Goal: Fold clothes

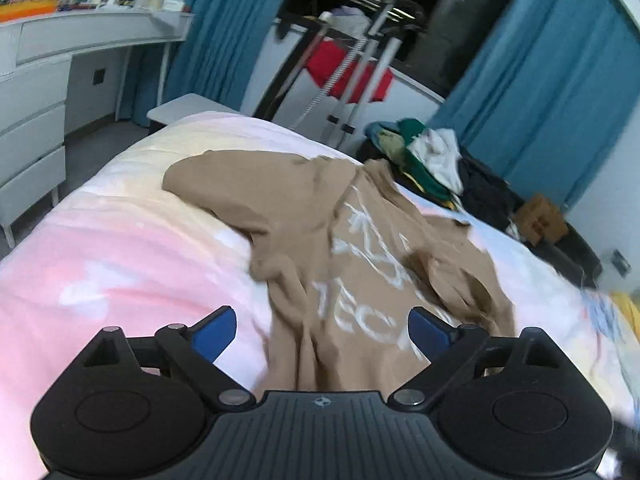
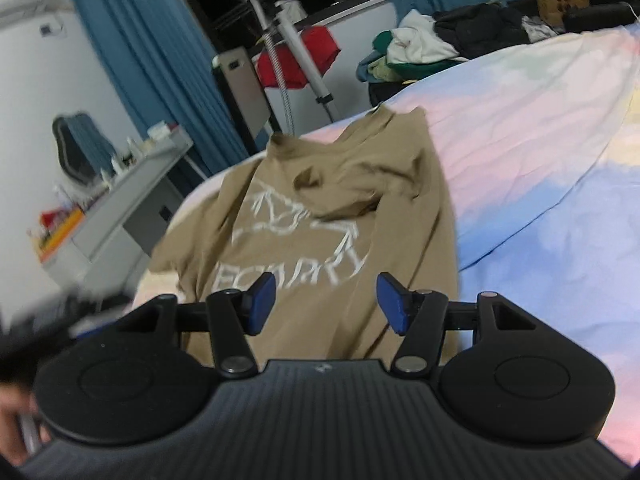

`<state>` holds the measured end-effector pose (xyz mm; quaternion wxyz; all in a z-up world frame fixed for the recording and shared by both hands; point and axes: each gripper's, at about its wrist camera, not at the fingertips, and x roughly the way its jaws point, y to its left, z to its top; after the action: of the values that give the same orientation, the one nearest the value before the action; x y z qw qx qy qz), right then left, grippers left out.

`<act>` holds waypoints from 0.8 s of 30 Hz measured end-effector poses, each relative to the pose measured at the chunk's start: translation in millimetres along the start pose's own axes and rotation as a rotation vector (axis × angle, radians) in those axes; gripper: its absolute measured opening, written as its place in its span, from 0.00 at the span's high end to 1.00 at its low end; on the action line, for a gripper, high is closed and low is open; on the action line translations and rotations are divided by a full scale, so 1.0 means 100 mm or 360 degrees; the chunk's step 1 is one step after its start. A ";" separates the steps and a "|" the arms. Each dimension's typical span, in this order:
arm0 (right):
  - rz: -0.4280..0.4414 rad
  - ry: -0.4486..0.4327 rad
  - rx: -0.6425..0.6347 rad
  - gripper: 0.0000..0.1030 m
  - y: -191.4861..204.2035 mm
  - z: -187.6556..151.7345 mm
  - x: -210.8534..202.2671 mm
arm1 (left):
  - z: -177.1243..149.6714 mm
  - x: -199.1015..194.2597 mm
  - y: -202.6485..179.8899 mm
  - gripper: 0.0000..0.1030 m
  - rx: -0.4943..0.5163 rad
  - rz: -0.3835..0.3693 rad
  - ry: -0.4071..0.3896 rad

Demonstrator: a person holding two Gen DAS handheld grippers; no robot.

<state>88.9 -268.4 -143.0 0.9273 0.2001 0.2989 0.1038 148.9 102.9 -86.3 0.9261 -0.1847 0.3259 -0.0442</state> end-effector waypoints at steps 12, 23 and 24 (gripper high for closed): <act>0.0095 0.0112 0.0066 0.23 -0.08 -0.14 0.57 | 0.57 1.53 0.76 0.05 -0.0688 0.0160 -0.0234; 0.0108 0.0129 0.0166 0.23 -0.16 -0.11 0.64 | 0.97 1.76 0.08 0.93 0.0053 0.0471 -0.0376; 0.0105 0.0122 0.0176 0.23 -0.17 -0.10 0.62 | 0.97 1.70 -0.08 0.93 0.0181 0.0492 -0.0407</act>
<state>134.1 -261.1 -190.0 0.8988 0.2566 0.3327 0.1252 342.2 91.7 -113.3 0.9646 -0.0841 0.2271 0.1040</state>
